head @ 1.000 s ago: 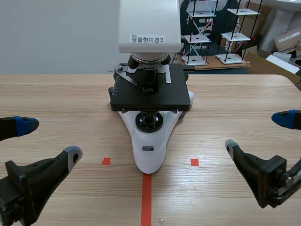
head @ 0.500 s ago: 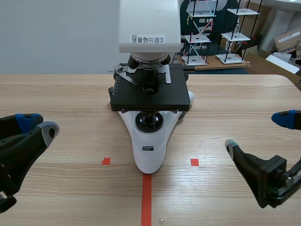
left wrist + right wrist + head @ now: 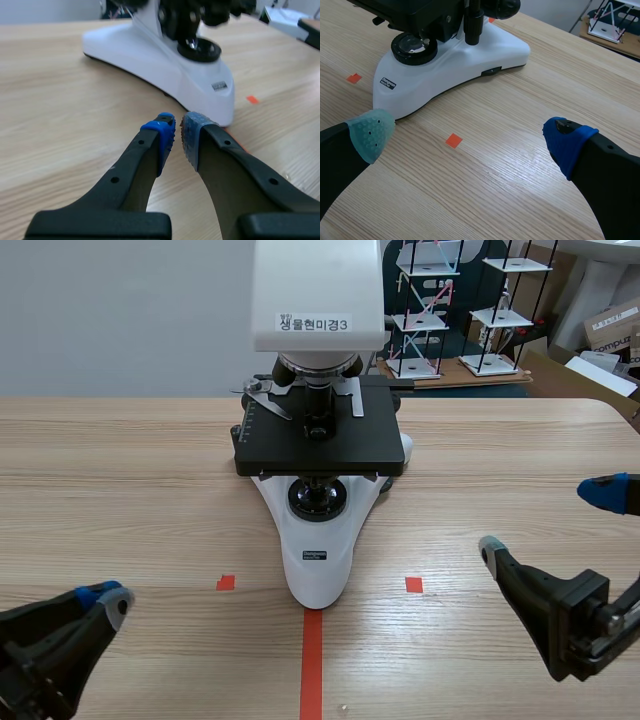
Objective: Point at the diaphragm
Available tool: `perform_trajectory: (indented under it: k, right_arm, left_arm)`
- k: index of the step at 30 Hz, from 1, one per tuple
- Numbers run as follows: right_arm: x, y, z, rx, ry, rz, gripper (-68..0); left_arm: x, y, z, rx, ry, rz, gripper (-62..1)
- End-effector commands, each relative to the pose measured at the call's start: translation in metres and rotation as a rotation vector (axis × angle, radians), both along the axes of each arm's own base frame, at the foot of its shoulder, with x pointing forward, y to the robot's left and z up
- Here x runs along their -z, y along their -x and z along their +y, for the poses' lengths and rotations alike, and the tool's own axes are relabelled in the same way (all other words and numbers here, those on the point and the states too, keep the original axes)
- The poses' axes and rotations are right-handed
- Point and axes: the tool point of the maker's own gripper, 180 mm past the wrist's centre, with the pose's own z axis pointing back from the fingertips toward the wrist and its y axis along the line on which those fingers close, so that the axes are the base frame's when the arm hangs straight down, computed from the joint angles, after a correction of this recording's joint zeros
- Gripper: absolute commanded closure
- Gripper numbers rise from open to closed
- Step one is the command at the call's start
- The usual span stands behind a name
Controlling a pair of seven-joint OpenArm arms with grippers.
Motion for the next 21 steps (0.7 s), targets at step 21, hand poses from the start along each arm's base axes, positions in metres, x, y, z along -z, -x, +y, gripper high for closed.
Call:
perform_trajectory:
  k: [21]
  right_arm:
    - [-0.009,-0.003,0.000,-0.007,-0.003,-0.029,-67.9]
  left_arm:
    - [0.034,-0.040,-0.052,0.079,0.162,-0.127,-8.3]
